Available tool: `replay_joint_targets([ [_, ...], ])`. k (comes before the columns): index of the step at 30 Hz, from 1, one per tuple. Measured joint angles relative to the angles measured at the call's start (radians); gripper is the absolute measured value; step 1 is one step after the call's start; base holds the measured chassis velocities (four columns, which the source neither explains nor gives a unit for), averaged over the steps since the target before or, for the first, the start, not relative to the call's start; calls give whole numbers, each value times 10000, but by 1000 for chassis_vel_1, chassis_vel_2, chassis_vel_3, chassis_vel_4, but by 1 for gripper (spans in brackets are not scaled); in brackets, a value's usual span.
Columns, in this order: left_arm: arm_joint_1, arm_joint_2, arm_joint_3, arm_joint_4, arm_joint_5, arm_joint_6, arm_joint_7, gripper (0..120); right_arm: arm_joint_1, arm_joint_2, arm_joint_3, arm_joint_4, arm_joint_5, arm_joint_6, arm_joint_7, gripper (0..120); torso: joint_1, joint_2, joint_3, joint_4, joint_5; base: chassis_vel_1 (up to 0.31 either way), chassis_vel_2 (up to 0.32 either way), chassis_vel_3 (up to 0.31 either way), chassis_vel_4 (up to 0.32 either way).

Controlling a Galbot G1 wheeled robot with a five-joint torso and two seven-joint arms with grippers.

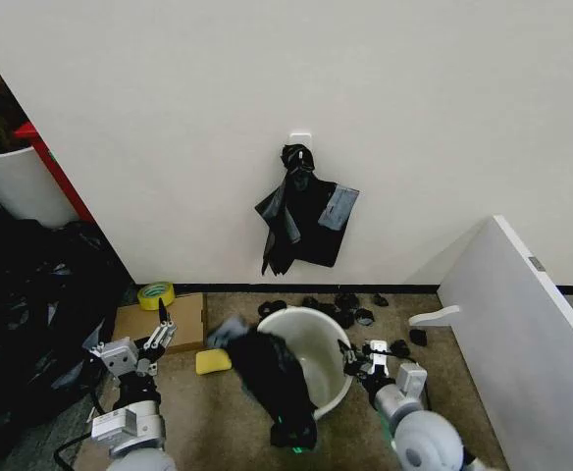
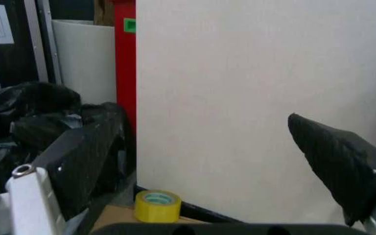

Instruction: Place the garbage bag over the trash bin.

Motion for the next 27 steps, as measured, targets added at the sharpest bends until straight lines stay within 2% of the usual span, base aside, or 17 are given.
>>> replay_joint_targets([
  [6,-88,121,-52,36,-55,27,-169,100,-350,390,-205,240,-214,349,1104,3,0,0,0,-2,-2,0,0,0,0],
  [11,-123,186,-56,112,-58,27,-281,100,-301,578,-327,124,-328,515,1459,3,0,-1,0,-1,-2,0,0,0,0],
  [15,-195,301,-119,240,-119,40,-369,100,-99,922,-445,29,81,741,2309,3,0,-1,0,-1,-1,0,0,0,0],
  [17,-217,331,-129,277,-136,55,-375,100,-88,994,-449,33,200,794,2422,10,0,-1,0,-1,-1,0,0,0,0],
  [19,-222,337,-130,282,-142,60,-376,100,-88,1002,-449,34,210,798,2430,11,0,-1,0,-1,-1,0,0,0,0],
  [25,-306,443,-82,330,-187,148,-377,100,-231,1030,-444,141,-167,854,2395,39,0,-2,1,0,2,0,0,0,0],
  [27,-333,464,-71,349,-196,169,-377,100,-324,986,-442,274,-292,855,2381,42,0,-1,0,0,1,0,0,0,0],
])
